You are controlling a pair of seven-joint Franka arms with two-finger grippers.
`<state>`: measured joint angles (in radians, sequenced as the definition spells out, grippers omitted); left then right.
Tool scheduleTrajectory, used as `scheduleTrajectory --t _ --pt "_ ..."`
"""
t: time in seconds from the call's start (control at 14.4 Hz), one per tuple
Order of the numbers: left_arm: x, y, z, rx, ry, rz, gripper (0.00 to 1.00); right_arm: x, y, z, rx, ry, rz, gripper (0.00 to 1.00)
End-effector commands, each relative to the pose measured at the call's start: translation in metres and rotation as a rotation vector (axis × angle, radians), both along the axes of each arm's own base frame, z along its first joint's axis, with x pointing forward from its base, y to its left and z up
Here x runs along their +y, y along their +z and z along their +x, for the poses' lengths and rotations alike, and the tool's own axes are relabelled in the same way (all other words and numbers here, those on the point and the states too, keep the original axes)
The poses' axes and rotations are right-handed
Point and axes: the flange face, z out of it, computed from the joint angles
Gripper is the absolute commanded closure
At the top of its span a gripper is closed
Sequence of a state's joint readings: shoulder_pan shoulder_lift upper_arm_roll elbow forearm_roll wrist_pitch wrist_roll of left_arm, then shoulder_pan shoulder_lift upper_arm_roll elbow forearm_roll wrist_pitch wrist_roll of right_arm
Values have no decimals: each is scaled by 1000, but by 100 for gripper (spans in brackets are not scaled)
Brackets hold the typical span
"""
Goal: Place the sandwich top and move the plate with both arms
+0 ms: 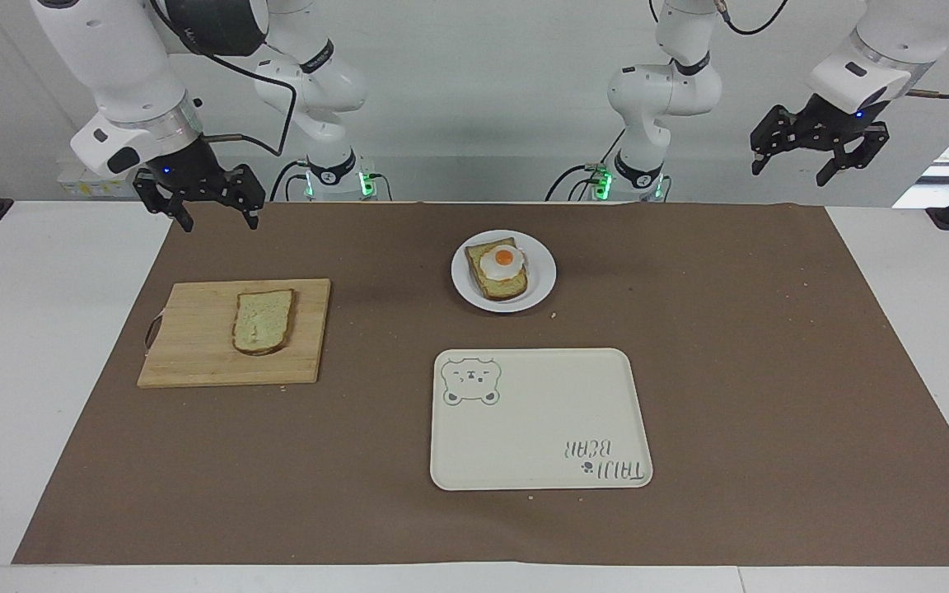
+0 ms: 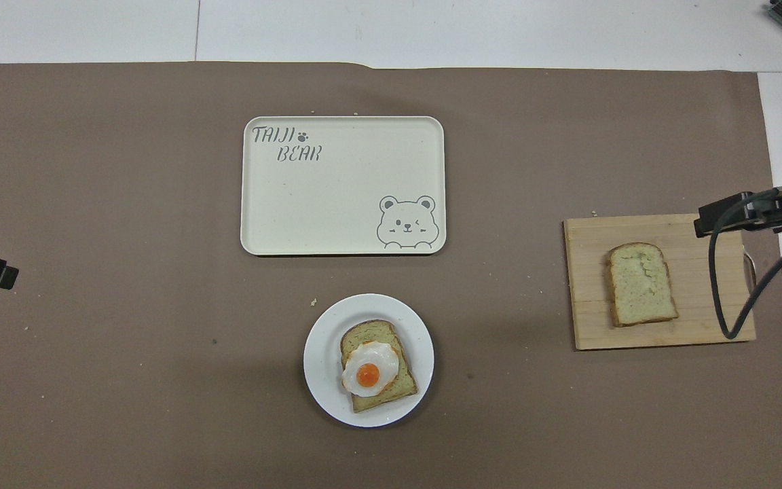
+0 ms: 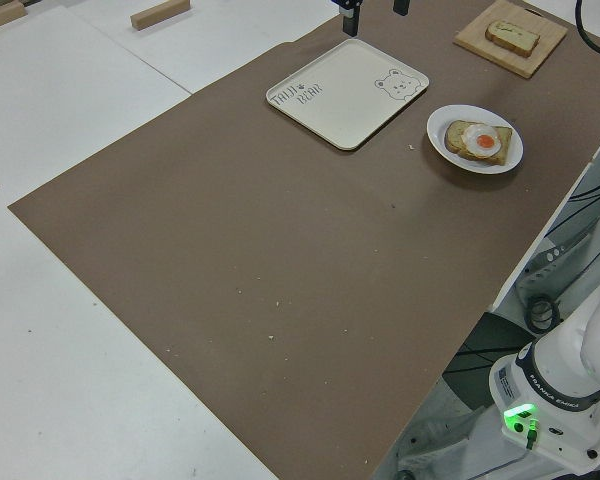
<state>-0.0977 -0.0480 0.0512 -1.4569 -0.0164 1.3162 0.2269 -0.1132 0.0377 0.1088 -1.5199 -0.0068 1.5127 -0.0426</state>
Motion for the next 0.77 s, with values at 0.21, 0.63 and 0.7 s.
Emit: scheduleTrajectory --t 0.21,0.63,0.7 --pt "2 2 -7 7 9 -1 0 -1 0 0 9 -13 21 0" --pt "2 2 -7 7 9 -1 0 -20 -4 -1 3 -3 2 0" --pt "2 2 -7 7 9 -1 0 -23 -18 -3 -24 61 0 0"
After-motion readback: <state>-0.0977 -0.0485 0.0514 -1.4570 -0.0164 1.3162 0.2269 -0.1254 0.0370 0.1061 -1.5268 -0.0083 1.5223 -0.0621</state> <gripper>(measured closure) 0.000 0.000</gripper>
